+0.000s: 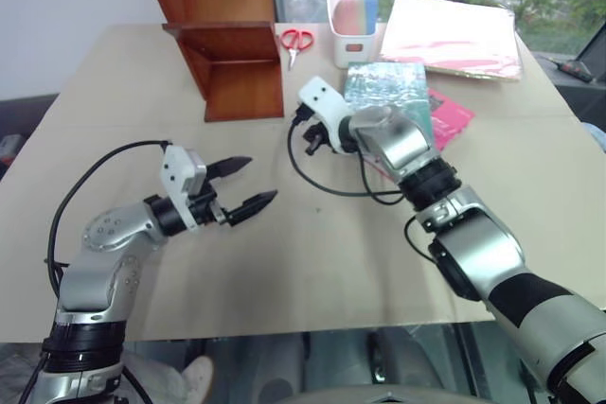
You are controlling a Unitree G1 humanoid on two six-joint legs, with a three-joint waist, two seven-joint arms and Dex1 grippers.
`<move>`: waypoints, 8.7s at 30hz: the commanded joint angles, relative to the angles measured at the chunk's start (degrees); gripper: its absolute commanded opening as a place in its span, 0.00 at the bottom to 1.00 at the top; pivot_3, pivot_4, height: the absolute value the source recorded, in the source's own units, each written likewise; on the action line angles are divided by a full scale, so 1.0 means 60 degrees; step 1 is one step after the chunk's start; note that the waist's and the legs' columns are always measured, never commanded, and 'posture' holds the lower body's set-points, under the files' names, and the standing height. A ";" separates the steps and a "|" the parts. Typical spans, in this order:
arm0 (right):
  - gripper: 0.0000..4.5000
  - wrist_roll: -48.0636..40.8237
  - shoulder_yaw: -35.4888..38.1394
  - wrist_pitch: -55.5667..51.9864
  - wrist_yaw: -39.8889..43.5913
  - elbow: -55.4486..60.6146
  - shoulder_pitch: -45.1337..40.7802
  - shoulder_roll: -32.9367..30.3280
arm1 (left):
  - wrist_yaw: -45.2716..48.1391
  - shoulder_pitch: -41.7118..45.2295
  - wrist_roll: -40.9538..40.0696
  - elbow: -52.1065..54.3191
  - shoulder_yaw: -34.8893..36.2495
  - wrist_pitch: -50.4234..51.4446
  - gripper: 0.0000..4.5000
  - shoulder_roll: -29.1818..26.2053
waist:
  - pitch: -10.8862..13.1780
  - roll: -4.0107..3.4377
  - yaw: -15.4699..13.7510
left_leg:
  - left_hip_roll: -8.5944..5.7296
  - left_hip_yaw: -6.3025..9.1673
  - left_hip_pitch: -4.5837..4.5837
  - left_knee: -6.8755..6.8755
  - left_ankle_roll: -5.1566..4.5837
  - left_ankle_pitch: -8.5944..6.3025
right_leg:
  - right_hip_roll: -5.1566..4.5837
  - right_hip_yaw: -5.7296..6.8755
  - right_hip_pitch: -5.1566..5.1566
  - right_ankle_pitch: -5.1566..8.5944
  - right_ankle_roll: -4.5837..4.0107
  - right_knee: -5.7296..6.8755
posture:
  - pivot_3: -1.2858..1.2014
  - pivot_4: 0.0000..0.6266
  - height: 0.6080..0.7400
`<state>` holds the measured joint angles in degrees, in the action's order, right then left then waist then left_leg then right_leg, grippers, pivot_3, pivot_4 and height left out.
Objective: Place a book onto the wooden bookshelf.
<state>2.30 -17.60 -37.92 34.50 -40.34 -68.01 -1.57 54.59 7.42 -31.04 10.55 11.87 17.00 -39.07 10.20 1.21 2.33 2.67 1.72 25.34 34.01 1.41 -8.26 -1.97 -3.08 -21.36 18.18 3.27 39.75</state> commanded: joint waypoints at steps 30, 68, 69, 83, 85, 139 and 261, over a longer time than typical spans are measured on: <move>0.03 -0.1255 0.2846 -0.3706 0.0266 0.3997 0.0504 -0.4241 | 0.0507 0.1139 0.0074 -0.0568 -0.0351 -0.0256 1.00 0.0138 | 0.0008 -0.0007 -0.0020 | 0.0002 0.0014 0.0076 0.0052 0.0000 0.0004 | 0.0009 0.0011 -0.0050 -0.0003 0.0004 0.0015 | 0.52 0.24 1.00; 0.03 0.0120 0.3517 0.4369 0.0070 -0.5572 -0.1151 -0.3422 | -0.0102 0.0211 -0.0362 0.0642 -0.0039 0.0194 1.00 0.0233 | 0.0034 -0.0039 0.0190 | 0.0007 -0.0032 0.0055 0.0027 0.0000 0.0003 | 0.0009 -0.0032 -0.0054 -0.0003 0.0003 0.0017 | 0.52 0.24 1.00; 0.03 0.0086 0.3543 0.4506 0.0164 -0.5458 -0.1149 -0.3490 | -0.0108 0.0240 -0.0377 0.0627 -0.0063 0.0225 1.00 0.0256 | 0.0034 -0.0039 0.0192 | 0.0007 -0.0032 0.0055 0.0027 0.0000 0.0003 | 0.0009 -0.0032 -0.0054 -0.0003 0.0003 0.0018 | 0.52 0.24 1.00; 0.68 -0.3417 0.4396 -0.0209 0.1483 1.1144 0.6832 -0.4932 | -0.1278 0.2376 0.0028 -0.0818 -0.1417 0.1158 1.00 0.1940 | 0.0040 -0.0054 -0.0289 | 0.0002 0.0017 0.0098 0.0046 0.0001 0.0003 | 0.0008 0.0014 -0.0052 -0.0002 0.0006 0.0009 | 0.52 0.24 1.00; 0.77 -0.3610 0.4536 -0.0320 0.1065 1.3090 0.8340 -0.4826 | -0.1296 0.2833 -0.0081 -0.1273 -0.1474 0.1498 1.00 0.2112 | 0.0040 -0.0052 -0.0255 | 0.0002 0.0028 0.0098 0.0059 0.0000 0.0003 | 0.0010 0.0023 -0.0045 -0.0001 0.0007 0.0009 | 0.52 0.24 1.00; 1.00 -0.4755 0.5306 -0.0608 -0.2069 1.6567 1.2333 -0.5076 | -0.5617 0.8645 -0.2733 -1.0263 0.2869 0.7342 0.34 0.6267 | 0.0032 -0.0014 -0.0257 | -0.0028 0.0061 0.0086 0.0165 -0.0003 0.0003 | 0.0002 0.0043 0.0028 -0.0016 0.0051 0.0004 | 0.52 0.24 1.00; 1.00 -0.4592 0.3883 0.2628 0.0855 1.0338 0.5581 -0.5983 | 0.0248 1.6159 1.1323 -1.4201 -0.6718 -0.4983 0.64 -0.0699 | 0.0117 0.0033 0.0016 | -0.0034 0.0042 0.0217 0.0147 -0.0011 0.0001 | -0.0007 0.0039 -0.0121 -0.0012 0.0055 0.0030 | 0.52 0.24 1.00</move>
<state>-24.64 4.73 -23.53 38.85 21.10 -33.05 -37.05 56.43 103.07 37.96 -75.26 -29.74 -13.48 -42.06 10.90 1.40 2.42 2.47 2.00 26.66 34.89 1.34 -8.26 -2.01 -2.81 -22.09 18.11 3.60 39.91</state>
